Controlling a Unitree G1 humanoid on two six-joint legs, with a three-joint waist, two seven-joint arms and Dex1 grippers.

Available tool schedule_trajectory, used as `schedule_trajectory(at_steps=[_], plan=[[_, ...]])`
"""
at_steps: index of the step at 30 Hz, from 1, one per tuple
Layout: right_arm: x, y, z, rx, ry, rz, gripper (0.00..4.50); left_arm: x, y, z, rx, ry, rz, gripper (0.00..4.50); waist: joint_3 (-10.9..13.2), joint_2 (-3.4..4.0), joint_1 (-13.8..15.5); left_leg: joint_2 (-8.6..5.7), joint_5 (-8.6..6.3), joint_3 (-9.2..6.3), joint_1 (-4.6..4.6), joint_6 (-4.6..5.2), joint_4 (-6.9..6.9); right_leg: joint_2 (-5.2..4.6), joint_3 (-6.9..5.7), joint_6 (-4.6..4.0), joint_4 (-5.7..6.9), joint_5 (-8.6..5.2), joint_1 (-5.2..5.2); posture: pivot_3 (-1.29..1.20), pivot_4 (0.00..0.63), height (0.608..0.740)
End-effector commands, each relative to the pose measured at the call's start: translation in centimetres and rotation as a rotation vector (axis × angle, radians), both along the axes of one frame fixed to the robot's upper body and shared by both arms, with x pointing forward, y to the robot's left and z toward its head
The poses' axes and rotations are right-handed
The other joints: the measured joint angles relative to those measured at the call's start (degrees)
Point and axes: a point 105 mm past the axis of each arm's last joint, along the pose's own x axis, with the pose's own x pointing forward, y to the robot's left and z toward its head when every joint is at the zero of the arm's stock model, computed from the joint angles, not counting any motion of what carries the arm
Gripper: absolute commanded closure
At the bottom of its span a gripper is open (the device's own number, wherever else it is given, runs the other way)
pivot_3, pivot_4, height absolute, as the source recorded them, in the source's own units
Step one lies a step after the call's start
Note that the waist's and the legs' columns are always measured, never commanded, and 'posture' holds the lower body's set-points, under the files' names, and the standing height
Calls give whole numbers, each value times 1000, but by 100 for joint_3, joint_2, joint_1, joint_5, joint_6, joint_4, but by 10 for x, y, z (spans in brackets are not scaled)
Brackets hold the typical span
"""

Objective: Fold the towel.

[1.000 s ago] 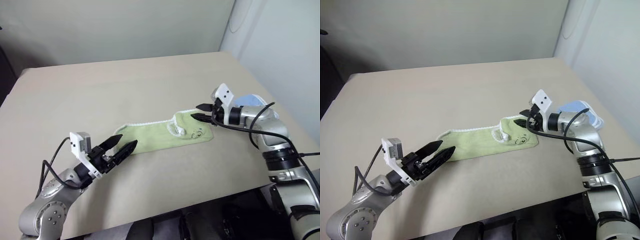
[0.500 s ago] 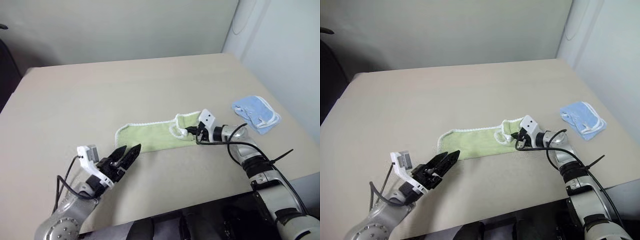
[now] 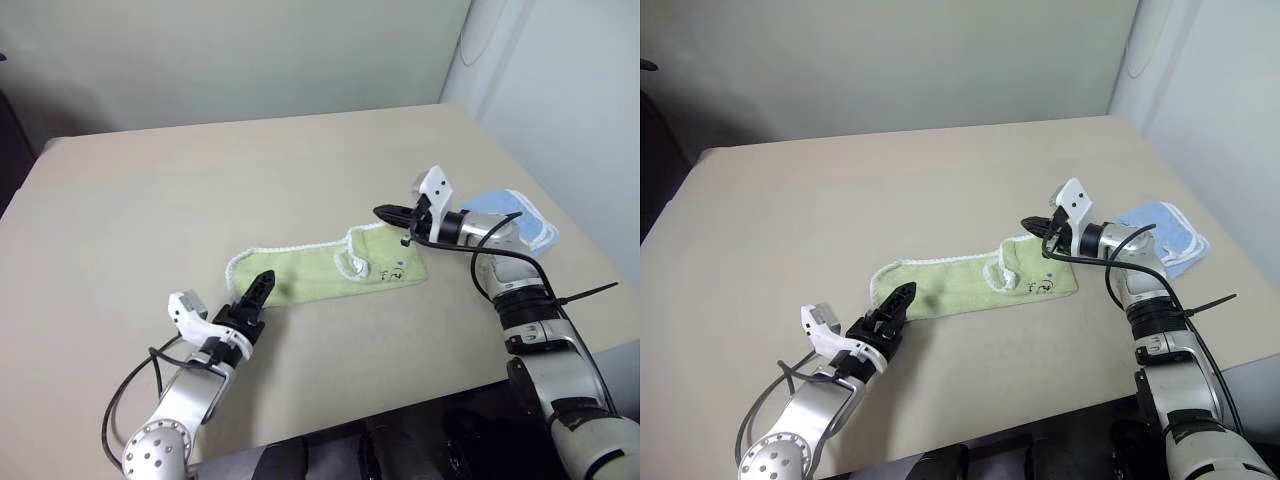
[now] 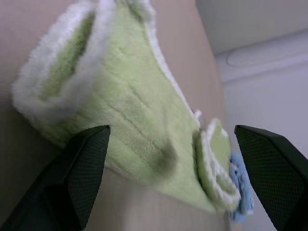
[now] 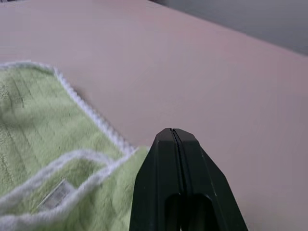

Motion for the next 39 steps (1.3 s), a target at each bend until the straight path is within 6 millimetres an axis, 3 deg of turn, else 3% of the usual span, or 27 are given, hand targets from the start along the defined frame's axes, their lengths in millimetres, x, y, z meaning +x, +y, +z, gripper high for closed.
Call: schedule_trajectory(at_steps=[1, 6, 15, 18, 30, 33, 39], plan=[[4, -3, 19, 35, -75, -23, 4474, 1, 20, -21, -55, 136, 116, 0, 0, 2, 0, 0, 0, 0, 1, 0, 0, 0, 0, 1, 0, 0, 0, 0, 150, 740], [6, -7, 22, 33, -88, -35, 4474, -7, 19, -31, -54, 207, 109, 0, -2, 14, -30, -1, -1, 7, 32, 2, -12, 0, 5, -5, 0, -3, 23, 0, 150, 740], [8, -9, 15, 19, -86, -49, 4474, -46, 17, -21, -74, 181, 80, 0, -1, 19, -104, 1, -26, 20, 73, -30, -38, 10, 15, -22, 2, -55, 46, 0, 150, 740], [10, -6, 13, 17, -82, -47, 4474, -55, 21, -31, -56, 235, 86, 0, -1, 21, -104, 9, -36, 20, 75, -48, -42, 18, 13, -26, 4, -68, 45, 0, 150, 740], [13, 0, 12, 26, -86, -45, 4474, -28, 42, -50, -72, 359, 219, 0, 8, 60, -59, 17, -46, 9, 125, -35, -46, 27, 6, -58, 30, -84, 88, 0, 150, 740], [14, 0, 12, 28, -87, -54, 4500, -20, 49, -53, -84, 387, 257, 569, 12, 68, -52, 9, -48, 8, 191, -33, -48, 25, 10, -94, 29, -106, 154, 0, 150, 740], [13, -2, 11, 31, -87, -65, 4500, -3, 51, -44, -66, 346, 241, 2684, 13, 69, -48, -6, -48, 9, 205, -33, -48, 23, 16, -91, 29, -111, 165, 0, 150, 740]])
